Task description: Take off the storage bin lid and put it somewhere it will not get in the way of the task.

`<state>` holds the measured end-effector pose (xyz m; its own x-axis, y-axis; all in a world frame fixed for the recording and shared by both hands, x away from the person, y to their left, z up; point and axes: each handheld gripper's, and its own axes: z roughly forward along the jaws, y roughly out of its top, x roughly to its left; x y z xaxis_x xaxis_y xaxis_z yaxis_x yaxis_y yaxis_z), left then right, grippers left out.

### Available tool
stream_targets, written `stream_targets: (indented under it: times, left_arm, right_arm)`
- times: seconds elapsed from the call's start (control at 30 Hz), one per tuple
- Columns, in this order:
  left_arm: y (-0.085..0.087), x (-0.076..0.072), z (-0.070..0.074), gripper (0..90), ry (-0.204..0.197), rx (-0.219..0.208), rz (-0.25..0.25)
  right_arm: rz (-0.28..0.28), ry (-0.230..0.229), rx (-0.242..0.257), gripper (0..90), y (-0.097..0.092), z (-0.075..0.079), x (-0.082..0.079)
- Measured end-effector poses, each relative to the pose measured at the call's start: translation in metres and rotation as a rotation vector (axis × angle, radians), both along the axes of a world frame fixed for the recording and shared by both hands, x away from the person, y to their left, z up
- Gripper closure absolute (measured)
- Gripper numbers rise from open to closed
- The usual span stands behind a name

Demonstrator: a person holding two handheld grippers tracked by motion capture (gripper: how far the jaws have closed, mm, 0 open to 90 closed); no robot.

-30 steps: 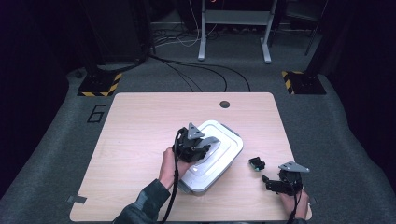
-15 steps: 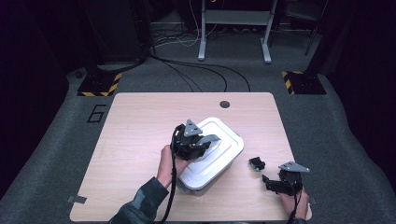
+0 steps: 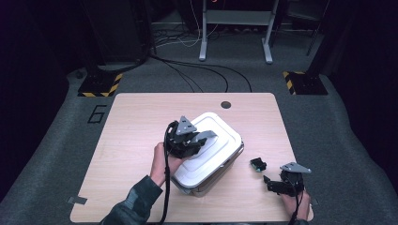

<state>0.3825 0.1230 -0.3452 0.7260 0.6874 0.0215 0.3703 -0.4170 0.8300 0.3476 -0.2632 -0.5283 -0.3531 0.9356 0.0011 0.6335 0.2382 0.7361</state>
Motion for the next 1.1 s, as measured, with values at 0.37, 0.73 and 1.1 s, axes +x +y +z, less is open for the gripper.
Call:
stream_targets:
  times: [0.37,0.73,1.1]
  left_arm:
    - [0.013,0.003,0.006,66.3,-0.014,0.004,0.036]
    - [0.019,0.009,0.015,66.3,-0.034,0.001,0.057]
    - [0.039,0.013,0.027,66.3,-0.059,0.001,0.103]
  right_arm:
    - [0.001,-0.001,0.0,10.9,0.0,0.0,0.0]
    - [0.0,-0.003,0.001,11.3,0.0,0.0,0.0]
    - [0.001,-0.002,0.003,11.4,0.0,0.0,0.0]
